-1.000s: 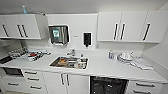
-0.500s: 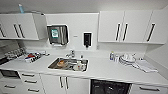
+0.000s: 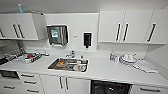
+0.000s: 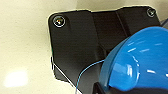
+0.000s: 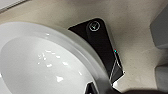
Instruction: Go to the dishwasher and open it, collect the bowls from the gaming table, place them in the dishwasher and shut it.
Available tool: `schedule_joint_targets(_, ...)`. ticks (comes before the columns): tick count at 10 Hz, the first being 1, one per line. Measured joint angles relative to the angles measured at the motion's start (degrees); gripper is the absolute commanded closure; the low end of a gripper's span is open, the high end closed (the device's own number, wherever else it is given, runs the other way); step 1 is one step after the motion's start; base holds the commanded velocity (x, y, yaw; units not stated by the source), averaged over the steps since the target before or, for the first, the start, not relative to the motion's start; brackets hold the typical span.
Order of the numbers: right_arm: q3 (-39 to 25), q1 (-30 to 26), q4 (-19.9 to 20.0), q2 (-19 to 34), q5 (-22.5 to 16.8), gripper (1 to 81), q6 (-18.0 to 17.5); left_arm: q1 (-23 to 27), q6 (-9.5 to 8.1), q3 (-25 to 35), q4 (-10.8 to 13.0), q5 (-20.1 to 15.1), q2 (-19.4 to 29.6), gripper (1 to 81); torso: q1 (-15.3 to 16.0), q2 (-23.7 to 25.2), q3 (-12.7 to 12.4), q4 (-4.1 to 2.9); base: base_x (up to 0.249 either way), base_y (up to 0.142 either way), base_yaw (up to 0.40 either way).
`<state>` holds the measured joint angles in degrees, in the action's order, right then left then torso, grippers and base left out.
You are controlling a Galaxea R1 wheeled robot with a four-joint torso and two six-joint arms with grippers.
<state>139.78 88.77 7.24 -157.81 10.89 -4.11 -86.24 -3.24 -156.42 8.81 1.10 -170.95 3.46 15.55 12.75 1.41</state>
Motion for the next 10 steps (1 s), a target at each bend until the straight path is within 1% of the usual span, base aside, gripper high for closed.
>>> schedule_joint_targets(6,0.00,0.12,0.00,0.00,0.02,81.1,0.00,-0.01,0.00,0.00,0.00,0.02,0.00,81.1,-0.02,0.00,0.00,0.00,0.000,0.000,-0.015)
schedule_joint_targets(10,0.00,0.12,0.00,-0.05,0.00,81.1,0.00,-0.20,0.00,0.00,0.63,0.13,0.00,81.1,-0.02,0.00,0.00,0.00,0.000,0.000,-0.238)
